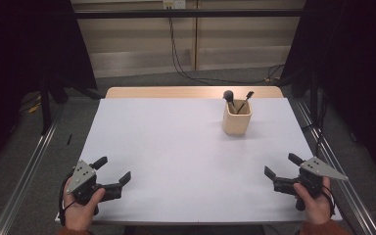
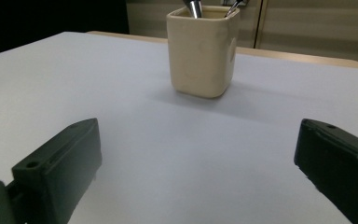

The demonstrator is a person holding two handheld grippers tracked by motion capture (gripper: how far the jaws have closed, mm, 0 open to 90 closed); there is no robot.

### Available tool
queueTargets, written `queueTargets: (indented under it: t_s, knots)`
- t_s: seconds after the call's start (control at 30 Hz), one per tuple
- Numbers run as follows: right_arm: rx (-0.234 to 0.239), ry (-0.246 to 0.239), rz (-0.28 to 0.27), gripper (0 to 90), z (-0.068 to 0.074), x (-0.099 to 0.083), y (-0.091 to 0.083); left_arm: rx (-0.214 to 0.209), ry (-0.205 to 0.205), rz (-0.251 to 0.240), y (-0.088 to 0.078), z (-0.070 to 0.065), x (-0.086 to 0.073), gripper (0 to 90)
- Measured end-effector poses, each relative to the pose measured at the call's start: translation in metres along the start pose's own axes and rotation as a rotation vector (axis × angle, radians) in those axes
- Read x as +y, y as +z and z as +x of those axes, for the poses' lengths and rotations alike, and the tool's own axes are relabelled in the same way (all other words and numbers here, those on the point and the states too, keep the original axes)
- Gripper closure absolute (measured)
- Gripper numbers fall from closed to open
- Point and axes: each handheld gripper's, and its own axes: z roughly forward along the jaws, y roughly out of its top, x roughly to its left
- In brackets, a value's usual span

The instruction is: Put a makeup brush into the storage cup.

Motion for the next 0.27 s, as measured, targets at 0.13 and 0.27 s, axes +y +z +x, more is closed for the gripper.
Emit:
queueTargets:
  t_s: [0.13, 0.27]
  knots:
    - [-0.003, -0.004, -0.007, 0.6, 0.0006, 0.0004, 0.0012, 0.003, -0.002, -0.001, -0.0006, 0.0016, -0.0001, 3.5]
    - [0.003, -0.005, 0.002, 0.5, 0.0011, -0.0002, 0.0042, 0.006, -0.003, -0.003, -0.0006, 0.0017, 0.0002, 3.6]
